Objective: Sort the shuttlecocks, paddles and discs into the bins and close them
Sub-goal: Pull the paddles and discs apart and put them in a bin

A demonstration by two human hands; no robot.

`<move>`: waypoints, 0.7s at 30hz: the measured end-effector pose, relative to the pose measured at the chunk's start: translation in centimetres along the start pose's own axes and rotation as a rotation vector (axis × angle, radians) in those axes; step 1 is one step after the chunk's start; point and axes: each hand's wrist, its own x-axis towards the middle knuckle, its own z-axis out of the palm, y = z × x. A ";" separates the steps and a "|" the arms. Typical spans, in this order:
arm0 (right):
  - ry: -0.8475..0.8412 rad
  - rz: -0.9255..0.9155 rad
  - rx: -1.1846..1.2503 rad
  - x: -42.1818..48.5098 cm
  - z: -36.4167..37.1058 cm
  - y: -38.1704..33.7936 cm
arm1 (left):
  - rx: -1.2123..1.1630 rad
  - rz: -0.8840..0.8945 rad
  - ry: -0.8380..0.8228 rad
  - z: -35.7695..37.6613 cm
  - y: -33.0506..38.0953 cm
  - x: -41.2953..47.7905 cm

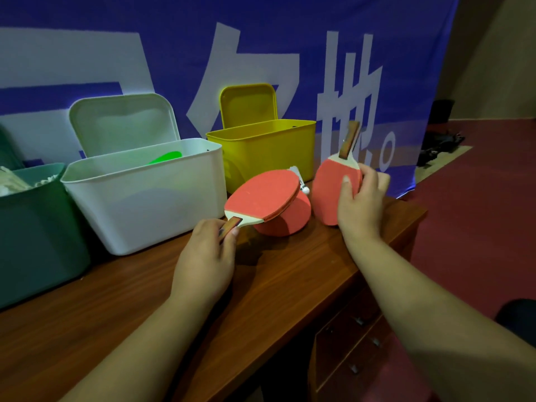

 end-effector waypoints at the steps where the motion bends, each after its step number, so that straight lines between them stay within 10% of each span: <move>1: 0.026 -0.047 0.021 -0.1 -0.2 -0.1 | 0.003 0.006 0.010 0.0 0.0 0.0; 21: -0.215 0.046 -0.056 1.4 1.4 2.1 | 0.082 0.090 0.173 2.2 6.1 21.4</move>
